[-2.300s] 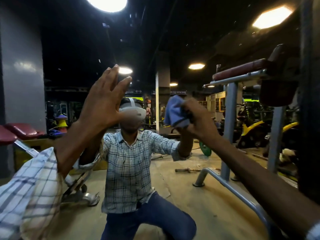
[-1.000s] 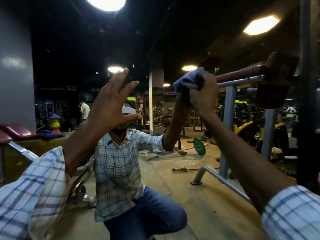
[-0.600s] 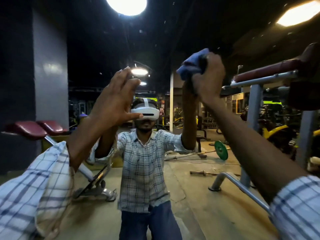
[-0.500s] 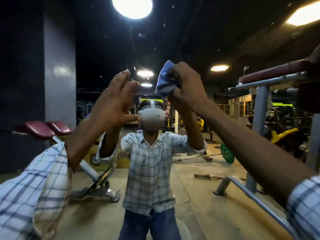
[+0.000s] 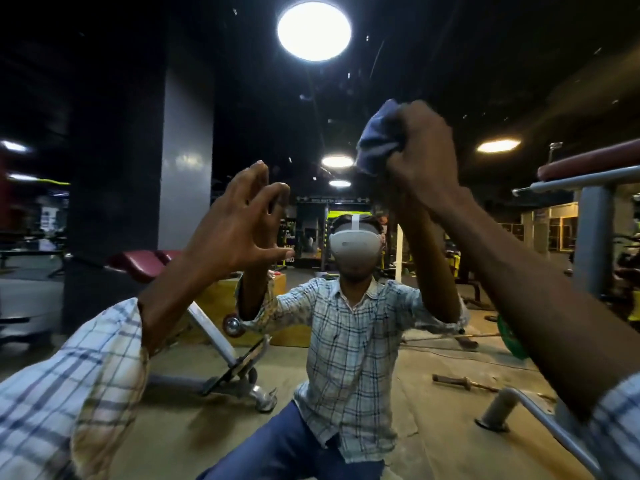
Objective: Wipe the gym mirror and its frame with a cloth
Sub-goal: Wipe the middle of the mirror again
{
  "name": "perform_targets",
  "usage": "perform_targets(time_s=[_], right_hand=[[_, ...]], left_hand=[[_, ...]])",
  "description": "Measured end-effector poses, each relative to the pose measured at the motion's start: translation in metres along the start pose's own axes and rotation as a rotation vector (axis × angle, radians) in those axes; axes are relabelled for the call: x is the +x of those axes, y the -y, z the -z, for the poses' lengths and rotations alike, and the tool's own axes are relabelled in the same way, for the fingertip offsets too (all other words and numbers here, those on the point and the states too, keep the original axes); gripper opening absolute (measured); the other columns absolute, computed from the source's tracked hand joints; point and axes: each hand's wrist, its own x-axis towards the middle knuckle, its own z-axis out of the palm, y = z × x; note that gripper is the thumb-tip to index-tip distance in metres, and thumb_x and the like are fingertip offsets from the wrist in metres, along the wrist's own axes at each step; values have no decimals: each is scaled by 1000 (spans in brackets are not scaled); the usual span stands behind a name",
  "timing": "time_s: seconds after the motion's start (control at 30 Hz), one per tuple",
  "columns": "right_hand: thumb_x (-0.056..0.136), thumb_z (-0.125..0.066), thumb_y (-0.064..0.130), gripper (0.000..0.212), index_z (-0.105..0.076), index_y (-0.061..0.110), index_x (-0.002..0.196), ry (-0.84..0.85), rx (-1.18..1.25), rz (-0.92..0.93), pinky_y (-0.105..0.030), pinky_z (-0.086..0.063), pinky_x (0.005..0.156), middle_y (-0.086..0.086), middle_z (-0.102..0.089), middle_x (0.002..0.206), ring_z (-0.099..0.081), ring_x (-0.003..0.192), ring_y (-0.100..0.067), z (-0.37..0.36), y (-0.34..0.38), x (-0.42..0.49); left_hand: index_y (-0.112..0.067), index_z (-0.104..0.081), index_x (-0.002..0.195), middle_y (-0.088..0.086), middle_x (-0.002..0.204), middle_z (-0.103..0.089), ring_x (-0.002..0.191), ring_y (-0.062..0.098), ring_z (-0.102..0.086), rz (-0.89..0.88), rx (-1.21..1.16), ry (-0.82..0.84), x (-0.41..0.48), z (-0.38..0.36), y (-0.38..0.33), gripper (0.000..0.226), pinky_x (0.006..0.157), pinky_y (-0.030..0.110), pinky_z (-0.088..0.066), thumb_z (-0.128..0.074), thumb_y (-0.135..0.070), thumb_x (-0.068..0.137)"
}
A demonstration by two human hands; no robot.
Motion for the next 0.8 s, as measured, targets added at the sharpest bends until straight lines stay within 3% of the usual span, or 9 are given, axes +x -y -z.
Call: perform_targets(time_s=[0.07, 0.13, 0.23, 0.3, 0.4, 0.43, 0.57, 0.73, 0.8], right_hand=[[84, -68, 11, 31, -66, 13, 114, -152, 15, -196, -16, -48, 84, 0, -58, 109, -52, 97, -6, -3, 3, 2], [81, -72, 7, 32, -69, 12, 113, -61, 36, -136, -7, -40, 78, -6, -62, 109, -53, 96, -9, -26, 23, -15], [82, -77, 16, 24, -70, 20, 105, 191, 17, 96, -15, -39, 69, 2, -60, 98, -58, 86, -13, -45, 41, -39], [83, -74, 16, 26, -69, 19, 108, 96, 2, 47, -8, -35, 71, 6, -56, 100, -56, 89, -10, -37, 35, -31], [85, -72, 6, 34, -65, 12, 117, -136, 28, -228, -7, -45, 82, -2, -60, 116, -52, 99, -4, -31, 30, -21], [85, -73, 4, 34, -65, 13, 117, -111, 47, -235, -6, -45, 83, -2, -60, 117, -52, 100, -3, -36, 38, -24], [84, -77, 16, 28, -63, 32, 101, 220, 52, 85, -21, -50, 77, 5, -59, 99, -56, 88, -8, -52, 57, -40], [88, -72, 6, 30, -65, 12, 116, -142, -10, -241, -1, -40, 80, 0, -56, 111, -49, 92, 0, -60, 61, -32], [85, -73, 5, 30, -66, 17, 112, 11, 55, -107, -6, -44, 81, 6, -54, 108, -49, 88, 2, -75, 80, -45]], left_hand=[[-33, -30, 160, -3, 172, 3, 158, 30, -12, 27, -7, 2, -2, 1, 6, 111, 115, 58, -39, -84, -66, 69], [-33, -30, 160, -3, 172, 3, 158, 30, -13, 25, -7, 10, -3, 2, 9, 111, 115, 59, -40, -84, -66, 69], [-34, -28, 161, -1, 173, 2, 157, 31, -14, 0, 18, 18, -5, 4, 14, 112, 115, 60, -40, -84, -66, 69], [-34, -29, 160, 1, 172, 0, 157, 31, -13, -16, 38, 3, -6, 8, 23, 111, 117, 61, -37, -82, -68, 69], [-34, -29, 160, 1, 172, -3, 157, 32, -15, 23, 19, -12, -8, 16, 39, 111, 117, 61, -36, -82, -70, 69], [-33, -29, 160, 1, 172, -3, 156, 33, -17, 30, 21, -12, -10, 18, 44, 111, 117, 61, -36, -82, -70, 70], [-33, -29, 160, 2, 172, -3, 157, 33, -16, 27, 33, -8, -15, 23, 66, 110, 117, 63, -35, -80, -71, 70], [-35, -27, 161, 2, 173, -1, 157, 34, -14, 44, 35, -13, -23, 27, 85, 111, 117, 64, -34, -80, -72, 70], [-35, -27, 161, 3, 173, 0, 157, 34, -13, 44, 31, -7, -26, 27, 90, 112, 118, 63, -34, -81, -71, 70]])
